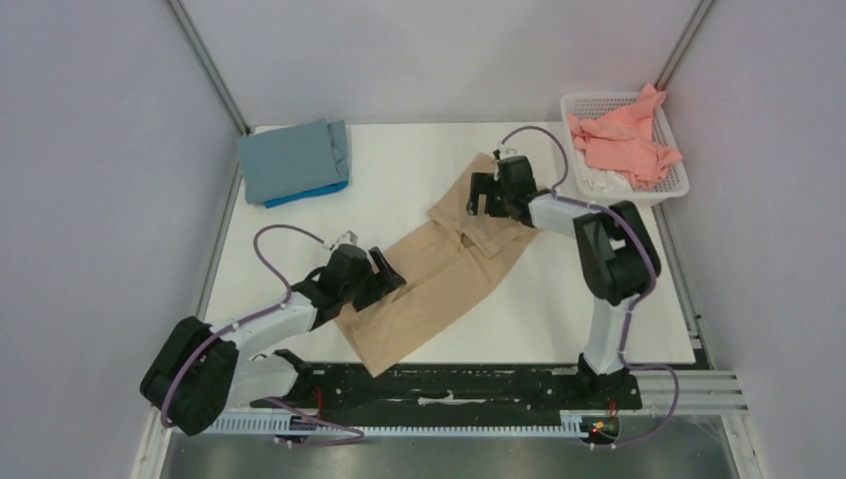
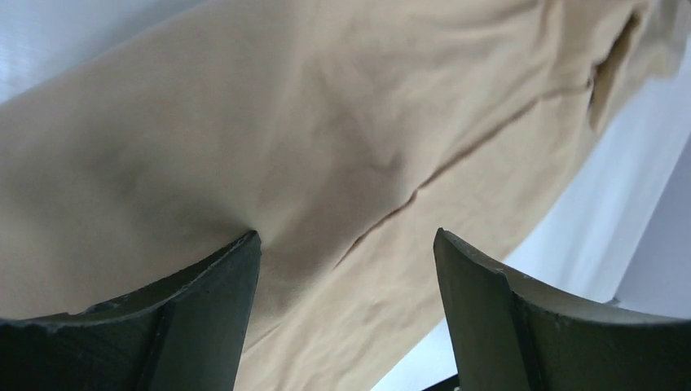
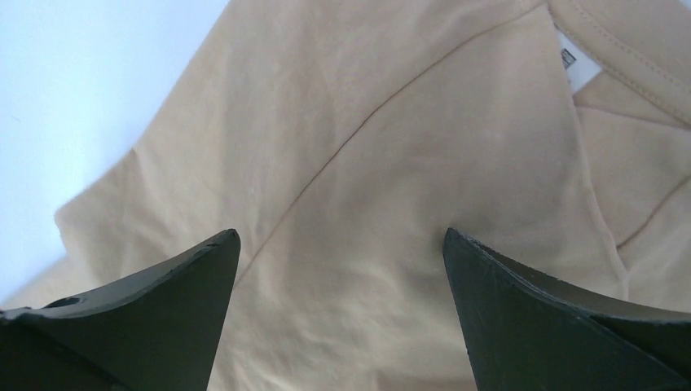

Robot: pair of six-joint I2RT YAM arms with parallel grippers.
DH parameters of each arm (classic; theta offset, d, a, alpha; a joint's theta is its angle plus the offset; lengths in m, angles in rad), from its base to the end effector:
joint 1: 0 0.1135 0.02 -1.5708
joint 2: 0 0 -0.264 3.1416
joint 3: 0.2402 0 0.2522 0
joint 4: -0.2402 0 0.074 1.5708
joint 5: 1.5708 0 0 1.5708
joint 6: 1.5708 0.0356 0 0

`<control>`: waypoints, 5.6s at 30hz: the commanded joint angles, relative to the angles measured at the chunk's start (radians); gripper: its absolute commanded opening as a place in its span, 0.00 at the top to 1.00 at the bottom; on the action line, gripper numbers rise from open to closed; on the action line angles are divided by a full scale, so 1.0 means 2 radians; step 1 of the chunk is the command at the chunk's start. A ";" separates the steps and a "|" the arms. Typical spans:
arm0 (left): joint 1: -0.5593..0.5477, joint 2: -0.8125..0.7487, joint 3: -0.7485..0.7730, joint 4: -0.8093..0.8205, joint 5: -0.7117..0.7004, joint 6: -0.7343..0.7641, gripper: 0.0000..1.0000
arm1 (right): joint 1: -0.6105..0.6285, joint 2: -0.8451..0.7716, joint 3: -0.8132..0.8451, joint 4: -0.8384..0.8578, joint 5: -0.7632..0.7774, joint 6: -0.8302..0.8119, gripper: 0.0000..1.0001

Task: Fold and stack the t-shirts
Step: Rotate the tshirt 90 degrees, then grab the bottom of the folded rectangular tshirt with both arms, then fold the folded rectangular tshirt in 1/3 of the way

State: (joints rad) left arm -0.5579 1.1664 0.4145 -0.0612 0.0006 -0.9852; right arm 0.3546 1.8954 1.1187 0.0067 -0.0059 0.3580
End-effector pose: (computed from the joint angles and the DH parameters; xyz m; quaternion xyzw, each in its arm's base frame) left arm 0.1793 -0.1119 0.1531 -0.1969 0.9080 -0.2581 0.2649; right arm 0.3747 0.1390 0.1585 0.0004 0.9209 0.1385 0.3644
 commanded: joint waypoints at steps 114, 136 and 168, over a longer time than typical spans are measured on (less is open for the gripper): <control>-0.246 -0.170 -0.055 -0.095 0.020 -0.012 0.98 | 0.239 -0.661 -0.471 -0.106 -0.097 0.159 1.00; -0.074 0.026 0.180 -0.081 -0.060 0.072 0.98 | 0.231 -0.502 -0.321 0.049 0.182 0.078 1.00; 0.049 0.352 0.440 -0.100 0.008 0.174 0.98 | 0.056 -0.233 -0.224 0.185 0.037 0.022 1.00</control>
State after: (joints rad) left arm -0.4736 1.8252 1.2438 -0.2520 -0.0040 -0.6834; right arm 0.4808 1.3853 0.6247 0.3157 0.0696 0.4236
